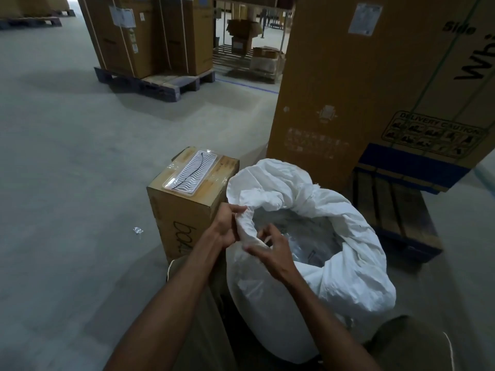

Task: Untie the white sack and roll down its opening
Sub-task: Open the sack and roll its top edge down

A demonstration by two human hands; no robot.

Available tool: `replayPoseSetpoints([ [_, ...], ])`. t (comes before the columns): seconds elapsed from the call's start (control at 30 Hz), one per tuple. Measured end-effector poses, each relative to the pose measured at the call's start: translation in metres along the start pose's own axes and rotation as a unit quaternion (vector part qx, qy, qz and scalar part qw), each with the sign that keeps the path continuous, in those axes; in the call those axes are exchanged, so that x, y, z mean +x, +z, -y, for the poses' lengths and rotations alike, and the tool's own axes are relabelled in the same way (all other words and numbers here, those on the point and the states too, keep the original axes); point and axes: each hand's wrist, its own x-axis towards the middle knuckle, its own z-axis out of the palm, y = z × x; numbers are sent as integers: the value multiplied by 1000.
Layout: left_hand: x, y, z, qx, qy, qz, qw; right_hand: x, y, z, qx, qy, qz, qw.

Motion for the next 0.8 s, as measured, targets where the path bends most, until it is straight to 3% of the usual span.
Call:
replayPoseSetpoints([
  [0.07, -2, -11, 3, -40, -8, 21, 999, 1, -4, 0, 80, 24, 37, 996],
  [0.17, -3, -18, 9, -29, -4, 67, 997, 0, 5, 7, 31, -29, 39, 998],
  [0.27, -12, -12, 14, 161, 16, -15, 987, -4, 24, 6, 1, -82, -10, 997],
  [0.33, -13, -9, 18, 316, 73, -99, 941, -11, 33, 5, -17, -107, -12, 994],
  [0.4, -9, -9, 26, 437, 142, -134, 878, -20, 38, 5, -62, -147, -22, 987],
  [0.47, 0, -8, 31, 517, 224, -169, 809, -24, 38, 1, -102, -176, -46, 978],
  [0.5, 5, -8, 33, 525, 256, -179, 792, -25, 35, 0, -103, -172, -51, 978],
  [0.53, 6, -5, 32, 497, 268, -178, 806, -25, 32, -1, -85, -158, -41, 983],
  [0.57, 5, -3, 29, 436, 247, -167, 849, -25, 26, 0, -47, -140, -21, 989],
  [0.63, 1, 0, 21, 272, 142, -139, 942, -22, 14, 0, 41, -100, 15, 994],
  [0.67, -1, -2, 19, 186, 93, -127, 970, -19, 8, 1, 69, -84, 13, 994],
  [0.73, -9, -3, 15, 72, 51, -107, 990, -10, 1, -2, 69, -71, -33, 995],
  [0.8, -13, -5, 12, 49, 49, -86, 994, 5, -4, -3, -14, -96, -86, 992],
])
